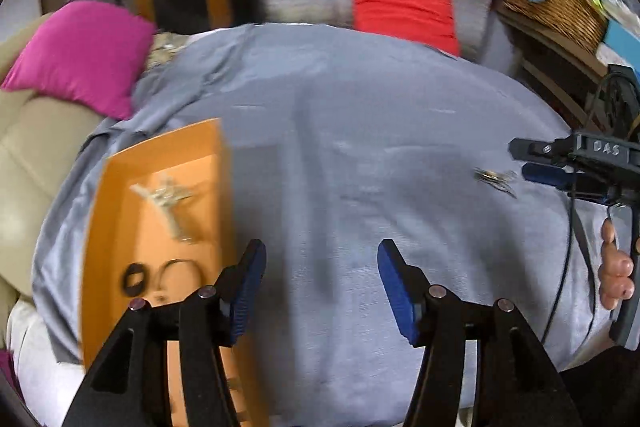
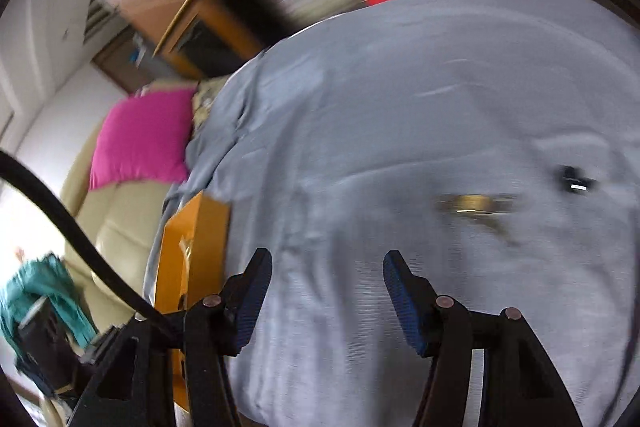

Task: Organize jewelry
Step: 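Move both grippers back to the items on the bed, then grasp the small black hair tie with the right gripper while the left gripper approaches the gold watch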

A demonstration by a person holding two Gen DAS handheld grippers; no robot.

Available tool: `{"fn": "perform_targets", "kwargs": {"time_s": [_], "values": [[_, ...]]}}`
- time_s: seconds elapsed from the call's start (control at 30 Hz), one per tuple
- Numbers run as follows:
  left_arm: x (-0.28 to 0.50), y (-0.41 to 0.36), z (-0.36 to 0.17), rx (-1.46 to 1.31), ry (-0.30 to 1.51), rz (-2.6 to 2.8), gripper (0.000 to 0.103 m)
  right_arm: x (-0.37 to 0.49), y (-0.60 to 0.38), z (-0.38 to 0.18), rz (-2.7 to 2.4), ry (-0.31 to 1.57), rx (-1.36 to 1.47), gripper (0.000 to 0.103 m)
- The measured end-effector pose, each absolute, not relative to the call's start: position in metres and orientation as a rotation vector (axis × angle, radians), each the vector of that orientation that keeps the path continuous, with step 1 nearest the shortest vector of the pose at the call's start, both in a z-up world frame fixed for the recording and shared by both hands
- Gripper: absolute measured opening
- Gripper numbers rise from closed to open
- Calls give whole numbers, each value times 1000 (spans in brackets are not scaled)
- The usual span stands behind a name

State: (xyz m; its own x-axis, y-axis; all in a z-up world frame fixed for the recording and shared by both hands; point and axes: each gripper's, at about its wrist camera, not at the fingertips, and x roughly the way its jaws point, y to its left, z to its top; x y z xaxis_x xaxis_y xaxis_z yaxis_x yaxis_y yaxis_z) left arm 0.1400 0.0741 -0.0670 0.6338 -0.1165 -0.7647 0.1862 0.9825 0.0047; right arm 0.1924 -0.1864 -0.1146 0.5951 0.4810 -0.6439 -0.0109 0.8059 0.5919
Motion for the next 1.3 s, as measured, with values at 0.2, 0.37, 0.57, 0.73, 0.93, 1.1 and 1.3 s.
{"fn": "perform_targets", "kwargs": {"time_s": [0.2,0.37,0.57,0.73,0.93,1.1,1.3], "values": [[161,1,-90,136,896,-236,59,170,-288,-131,194,823,747,62],[173,-46,-104,160,883,-251,59,164,-328,-140,154,800,827,62],[184,-86,-119,180,879,-272,59,164,-347,-144,132,798,844,62],[192,-104,-125,208,851,-273,59,161,-353,-153,123,817,846,62],[196,-111,-133,234,829,-264,59,167,-350,-164,102,862,819,62],[199,-110,-130,241,808,-256,60,173,-348,-172,87,881,826,62],[203,-111,-133,254,810,-250,63,178,-347,-178,85,896,826,62]]}}
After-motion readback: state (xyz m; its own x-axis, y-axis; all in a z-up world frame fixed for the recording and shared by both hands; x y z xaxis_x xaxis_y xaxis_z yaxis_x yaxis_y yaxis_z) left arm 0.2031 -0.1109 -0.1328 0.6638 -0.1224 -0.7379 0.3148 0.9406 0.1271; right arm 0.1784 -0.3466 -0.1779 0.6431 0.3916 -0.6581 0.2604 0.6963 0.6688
